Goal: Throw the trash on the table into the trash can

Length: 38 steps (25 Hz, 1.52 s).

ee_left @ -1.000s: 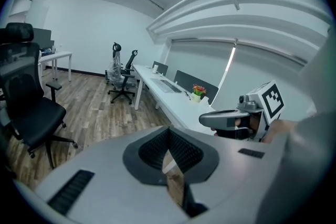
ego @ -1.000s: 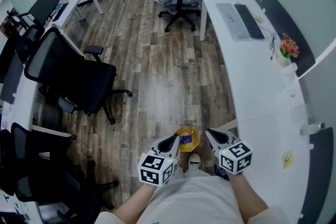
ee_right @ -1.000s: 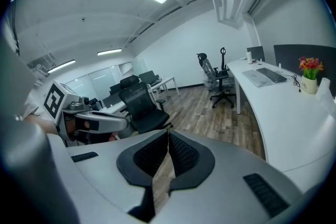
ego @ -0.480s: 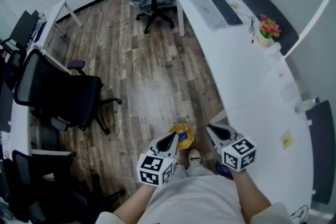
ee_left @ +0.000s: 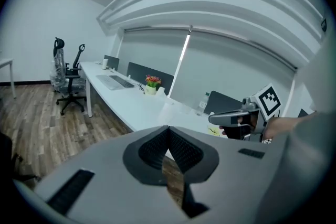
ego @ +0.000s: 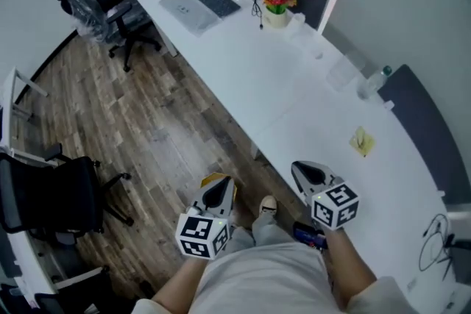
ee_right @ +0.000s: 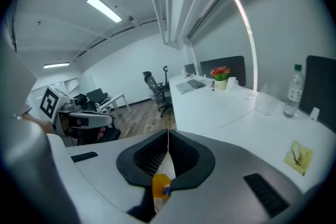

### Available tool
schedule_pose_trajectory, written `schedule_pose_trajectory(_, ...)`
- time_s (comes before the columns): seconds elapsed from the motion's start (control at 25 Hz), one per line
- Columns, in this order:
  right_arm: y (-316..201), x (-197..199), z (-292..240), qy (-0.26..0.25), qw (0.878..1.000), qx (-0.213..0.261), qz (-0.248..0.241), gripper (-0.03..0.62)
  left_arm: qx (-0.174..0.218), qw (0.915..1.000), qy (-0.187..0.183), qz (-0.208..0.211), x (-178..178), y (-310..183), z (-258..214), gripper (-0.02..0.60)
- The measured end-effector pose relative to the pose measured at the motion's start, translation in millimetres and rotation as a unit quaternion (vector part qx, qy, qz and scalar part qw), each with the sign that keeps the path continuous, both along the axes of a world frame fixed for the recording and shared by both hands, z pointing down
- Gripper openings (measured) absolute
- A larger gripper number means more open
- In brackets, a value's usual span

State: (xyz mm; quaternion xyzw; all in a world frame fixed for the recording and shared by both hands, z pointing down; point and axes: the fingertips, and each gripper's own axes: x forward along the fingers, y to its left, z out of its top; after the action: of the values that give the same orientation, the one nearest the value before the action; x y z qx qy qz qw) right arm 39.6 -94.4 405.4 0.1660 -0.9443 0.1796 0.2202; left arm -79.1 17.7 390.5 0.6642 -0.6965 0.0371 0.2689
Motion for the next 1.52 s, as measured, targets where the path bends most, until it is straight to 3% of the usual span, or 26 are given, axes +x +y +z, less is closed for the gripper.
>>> schedule_pose_trajectory(0.4, -86.4, 152.2, 18.9, 0.024, 0.987, 0.007, 0.16, 0.034, -0.01, 0.9965, 0.006, 0.083, 85.4, -69.2, 11.3, 0.0)
schedule_pose_trajectory(0.64, -126.4, 214.6, 29.4, 0.041, 0.972, 0.015, 0.233, 0.035, -0.009, 0.992, 0.013, 0.126, 124.3, -107.5, 14.9, 0.0)
schedule_pose_trajectory(0.92, -168.3, 263.9, 52.7, 0.053, 0.957, 0.011, 0.286, 0.04, -0.024, 0.9838, 0.008, 0.178, 163.3, -155.3, 29.7, 0.0)
schedule_pose_trajectory(1.52, -257.9, 306.1, 148.8, 0.075, 0.939, -0.048, 0.333, 0.187, -0.055, 0.9665, 0.011, 0.25, 224.0, -235.6, 77.7, 0.0)
